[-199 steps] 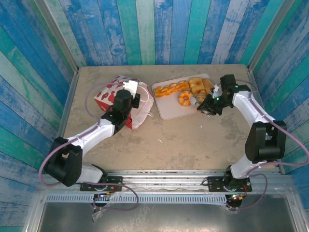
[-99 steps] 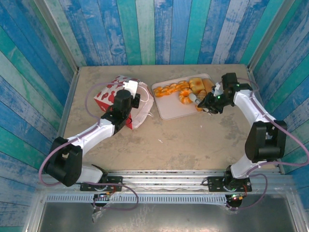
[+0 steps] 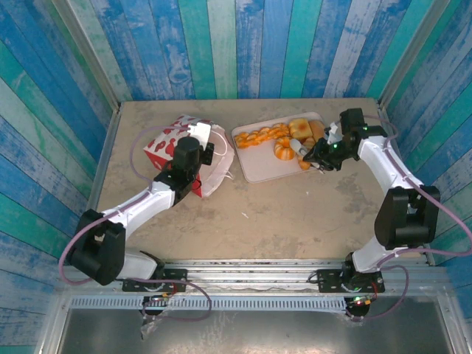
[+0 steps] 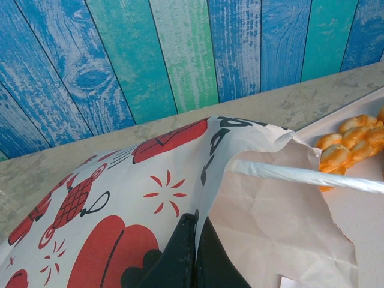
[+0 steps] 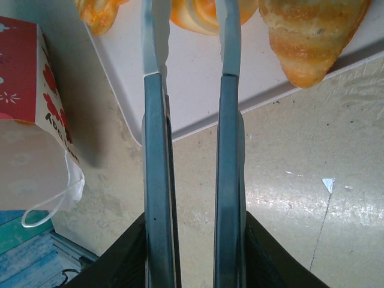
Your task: Take the fake bread out of the paper bag
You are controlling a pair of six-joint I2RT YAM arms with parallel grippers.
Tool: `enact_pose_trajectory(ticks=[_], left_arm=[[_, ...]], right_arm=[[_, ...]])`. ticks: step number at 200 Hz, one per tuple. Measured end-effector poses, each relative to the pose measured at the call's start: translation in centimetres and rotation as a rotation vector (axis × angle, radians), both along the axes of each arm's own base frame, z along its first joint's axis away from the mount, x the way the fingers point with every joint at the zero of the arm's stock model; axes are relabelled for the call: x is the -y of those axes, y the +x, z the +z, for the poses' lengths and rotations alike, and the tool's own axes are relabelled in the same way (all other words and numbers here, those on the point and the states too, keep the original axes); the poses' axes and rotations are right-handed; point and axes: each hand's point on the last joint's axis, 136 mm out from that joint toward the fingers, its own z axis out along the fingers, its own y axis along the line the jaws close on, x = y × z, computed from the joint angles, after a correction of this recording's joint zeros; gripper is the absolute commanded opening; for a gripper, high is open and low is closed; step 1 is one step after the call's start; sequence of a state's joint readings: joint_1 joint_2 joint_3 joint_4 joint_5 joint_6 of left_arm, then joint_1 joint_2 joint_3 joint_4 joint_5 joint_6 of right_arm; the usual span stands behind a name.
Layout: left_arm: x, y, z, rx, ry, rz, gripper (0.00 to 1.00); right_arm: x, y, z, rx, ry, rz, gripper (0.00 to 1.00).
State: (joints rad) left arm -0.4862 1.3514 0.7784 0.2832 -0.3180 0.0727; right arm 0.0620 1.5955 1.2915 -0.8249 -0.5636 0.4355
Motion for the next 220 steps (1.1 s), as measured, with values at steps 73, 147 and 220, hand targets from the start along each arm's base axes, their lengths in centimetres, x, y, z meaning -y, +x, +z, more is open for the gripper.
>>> enact_pose_trajectory(ticks=[73,147,220], left_arm=[[1.0,-0.4,0.0,0.014,0.030,-0.075,0.00],[1.5,-0.5,0.1,0.022,0.048,-0.112,0.00],[2.3,-0.7,0.3,0.027,0.031,-0.160,0.00]], right_arm=[[-4.0,-3.2,6.7,0.175,0.080,0.115,0.34],[-11.8,-9.9,7.3,0.173,0.125,0.364,0.33],[-16.8,-9.5,4.2,0.165,0.080,0.453,0.33]])
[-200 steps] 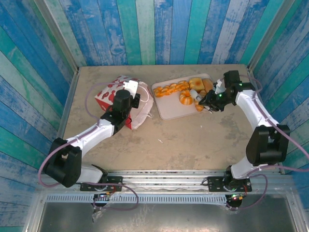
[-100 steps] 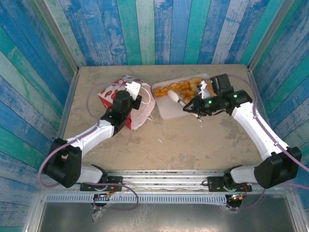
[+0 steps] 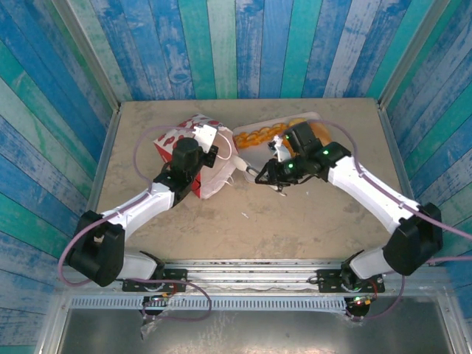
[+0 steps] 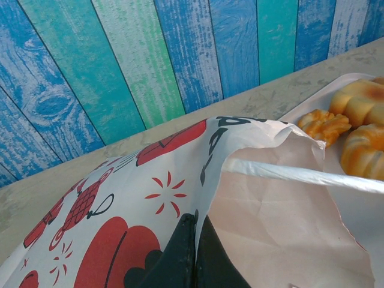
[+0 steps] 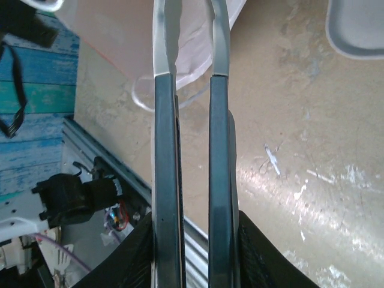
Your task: Take the fake bread out of the paper bag
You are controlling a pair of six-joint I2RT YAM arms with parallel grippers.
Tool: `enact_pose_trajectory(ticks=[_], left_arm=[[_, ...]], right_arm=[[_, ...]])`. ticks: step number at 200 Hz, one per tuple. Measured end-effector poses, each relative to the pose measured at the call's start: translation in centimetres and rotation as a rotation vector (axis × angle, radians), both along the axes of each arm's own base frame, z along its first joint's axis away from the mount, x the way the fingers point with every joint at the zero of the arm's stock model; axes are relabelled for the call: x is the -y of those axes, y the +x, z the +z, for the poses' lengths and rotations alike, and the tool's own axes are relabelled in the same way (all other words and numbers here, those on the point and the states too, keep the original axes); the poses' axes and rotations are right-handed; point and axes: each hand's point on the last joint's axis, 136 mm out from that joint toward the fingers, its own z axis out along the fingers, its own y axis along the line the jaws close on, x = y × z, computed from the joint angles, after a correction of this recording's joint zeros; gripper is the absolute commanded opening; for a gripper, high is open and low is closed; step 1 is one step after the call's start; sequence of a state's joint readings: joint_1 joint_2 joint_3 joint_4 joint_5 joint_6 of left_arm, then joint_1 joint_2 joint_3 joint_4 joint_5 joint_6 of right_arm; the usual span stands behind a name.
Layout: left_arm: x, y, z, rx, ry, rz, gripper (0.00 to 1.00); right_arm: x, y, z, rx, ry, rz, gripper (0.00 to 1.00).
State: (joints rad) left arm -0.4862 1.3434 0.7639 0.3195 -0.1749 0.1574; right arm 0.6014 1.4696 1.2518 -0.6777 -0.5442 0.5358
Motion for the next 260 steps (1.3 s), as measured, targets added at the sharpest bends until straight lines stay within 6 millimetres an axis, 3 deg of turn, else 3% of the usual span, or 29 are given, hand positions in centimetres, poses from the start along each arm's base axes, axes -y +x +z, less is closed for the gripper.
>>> enact_pose_trajectory(ticks=[55,90,131,260], left_arm=[[0.4,-0.1,0.0,-0.002,-0.008,-0.023,0.00],[0.6,-0.2,0.0,-0.005,-0.017,-0.032,0.00],[0.6,-0.2,0.1,-0.007,-0.029,-0.030,0.00],[0.6,-0.1,0.5,-0.008,-0.087,-0.017,0.00]], right_arm=[[-5.6,1.2,-1.7,0.017,-0.027,0.043,0.33],[-7.9,2.8,-3.2,0.001,-0.026,0.022,0.34],[-9.2,4.5,-5.1,-0.027,-0.035,-0.016,0.39],[-11.6,8.3,-7.3,-0.102,0.089,-0.142,0.45]])
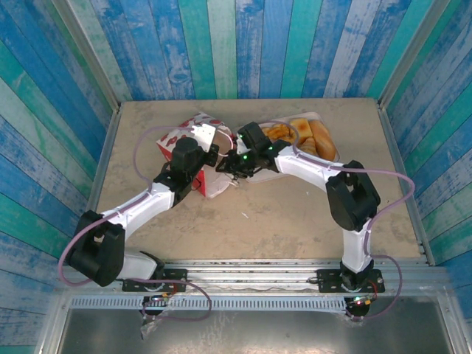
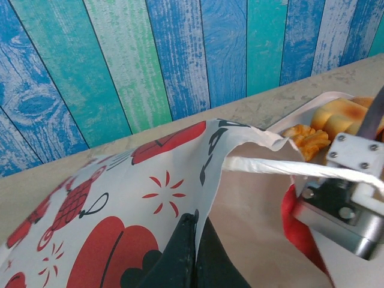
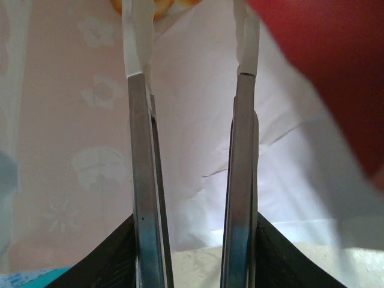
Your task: Take the fake bread out of the paper bag
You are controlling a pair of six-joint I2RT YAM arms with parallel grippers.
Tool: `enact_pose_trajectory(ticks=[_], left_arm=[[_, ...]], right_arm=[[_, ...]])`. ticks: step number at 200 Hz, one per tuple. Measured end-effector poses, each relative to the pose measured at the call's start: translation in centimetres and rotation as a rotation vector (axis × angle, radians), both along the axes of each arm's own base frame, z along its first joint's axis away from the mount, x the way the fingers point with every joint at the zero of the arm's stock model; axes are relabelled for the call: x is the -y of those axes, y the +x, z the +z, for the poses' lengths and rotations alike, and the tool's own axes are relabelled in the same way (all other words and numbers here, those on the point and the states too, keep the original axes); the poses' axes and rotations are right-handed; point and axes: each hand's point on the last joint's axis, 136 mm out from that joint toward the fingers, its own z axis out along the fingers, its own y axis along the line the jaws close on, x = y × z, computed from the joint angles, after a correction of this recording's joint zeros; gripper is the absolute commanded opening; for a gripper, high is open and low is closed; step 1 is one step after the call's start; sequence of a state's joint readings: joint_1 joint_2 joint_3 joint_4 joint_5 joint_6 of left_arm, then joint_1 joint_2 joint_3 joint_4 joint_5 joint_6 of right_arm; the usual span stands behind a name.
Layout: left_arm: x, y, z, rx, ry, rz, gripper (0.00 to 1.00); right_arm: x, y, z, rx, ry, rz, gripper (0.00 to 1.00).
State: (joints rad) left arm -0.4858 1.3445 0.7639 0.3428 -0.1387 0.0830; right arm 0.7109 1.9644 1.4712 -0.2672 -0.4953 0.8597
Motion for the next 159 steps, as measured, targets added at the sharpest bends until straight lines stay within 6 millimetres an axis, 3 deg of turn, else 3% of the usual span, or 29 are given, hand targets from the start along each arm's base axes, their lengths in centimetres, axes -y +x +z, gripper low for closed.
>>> enact_pose_trajectory(ticks=[41,159], left_arm=[[0.1,0.0,-0.1,-0.009,-0.015,-0.002,0.00],[0.5,-0.1,-0.7,-0.034,-0.032,-0.029,0.00]], right_arm=[[-0.6,0.6,-1.2,-0.036,0.027,-0.017,0.46],[-1.3,2.1,-2.0,-0.060,0.069,-0.047,0.49]])
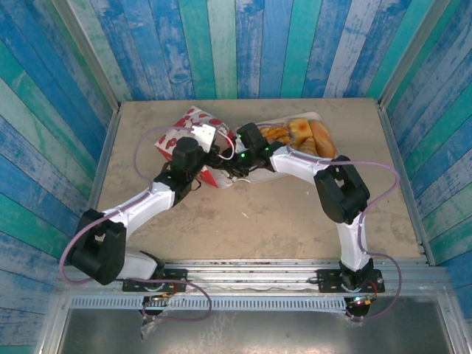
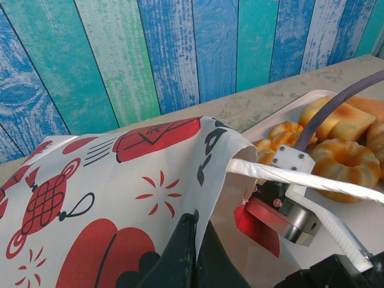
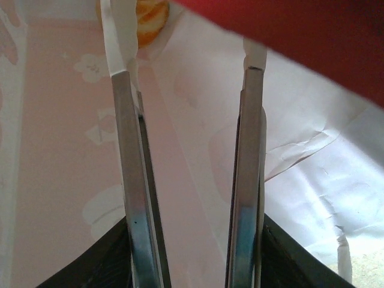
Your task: Take the fake bread out of the paper bag
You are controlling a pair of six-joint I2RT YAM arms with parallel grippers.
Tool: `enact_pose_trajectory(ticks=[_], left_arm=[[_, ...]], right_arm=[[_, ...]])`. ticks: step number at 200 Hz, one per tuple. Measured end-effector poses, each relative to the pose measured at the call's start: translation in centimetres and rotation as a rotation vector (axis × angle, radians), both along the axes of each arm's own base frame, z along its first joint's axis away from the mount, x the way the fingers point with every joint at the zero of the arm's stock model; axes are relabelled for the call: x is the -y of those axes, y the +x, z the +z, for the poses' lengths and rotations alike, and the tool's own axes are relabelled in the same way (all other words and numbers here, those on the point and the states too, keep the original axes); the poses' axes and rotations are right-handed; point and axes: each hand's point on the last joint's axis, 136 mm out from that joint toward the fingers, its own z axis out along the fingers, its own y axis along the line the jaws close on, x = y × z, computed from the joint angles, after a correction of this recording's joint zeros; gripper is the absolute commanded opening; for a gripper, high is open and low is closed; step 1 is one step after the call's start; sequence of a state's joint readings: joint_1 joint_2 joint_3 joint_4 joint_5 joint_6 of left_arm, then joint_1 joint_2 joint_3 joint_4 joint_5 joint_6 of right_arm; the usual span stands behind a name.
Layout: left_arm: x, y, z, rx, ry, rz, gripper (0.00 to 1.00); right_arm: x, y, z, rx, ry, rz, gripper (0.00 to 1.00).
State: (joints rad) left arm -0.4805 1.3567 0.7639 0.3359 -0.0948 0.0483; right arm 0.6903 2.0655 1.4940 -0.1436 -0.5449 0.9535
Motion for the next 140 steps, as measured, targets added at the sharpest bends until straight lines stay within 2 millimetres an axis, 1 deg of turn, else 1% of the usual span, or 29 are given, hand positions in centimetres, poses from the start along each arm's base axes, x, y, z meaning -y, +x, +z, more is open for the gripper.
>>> enact_pose_trajectory(ticks=[16,28,58,72,98,113,140], left_arm=[[-0.01,0.03,-0.07,-0.002,0.000,-0.001,0.00],[0.01,0.02,-0.11,-0.003,0.000,-0.003,0.00],[-0.03,0.06,-0.26,-0.007,0.002,-0.002,0.00],[-0.07,0.06,-0.30,-0.009,0.002,0.000,0.00],[-0.24,0.14,-0.27,-0.009,-0.002,0.012,0.00],[-0.41,0.20,-0.25,-0.009,-0.006,0.024,0.00],[-0.68,0.27,-0.28,-0.008,-0.006,0.043,0.00]], right_arm=[[-0.11,0.08,-0.06,-0.002,0.001,0.001,0.49],[-0.24,0.24,-0.13,-0.001,0.002,0.001,0.47],[-0.46,0.49,-0.39,0.003,-0.001,0.006,0.30],[-0.53,0.55,-0.27,0.006,-0.003,0.010,0.25],[-0.62,0.69,0.19,0.022,-0.007,0.023,0.19],[-0.56,0.63,0.11,0.033,-0.016,0.032,0.17],[-0.30,0.16,-0.06,0.050,-0.038,0.051,0.16]])
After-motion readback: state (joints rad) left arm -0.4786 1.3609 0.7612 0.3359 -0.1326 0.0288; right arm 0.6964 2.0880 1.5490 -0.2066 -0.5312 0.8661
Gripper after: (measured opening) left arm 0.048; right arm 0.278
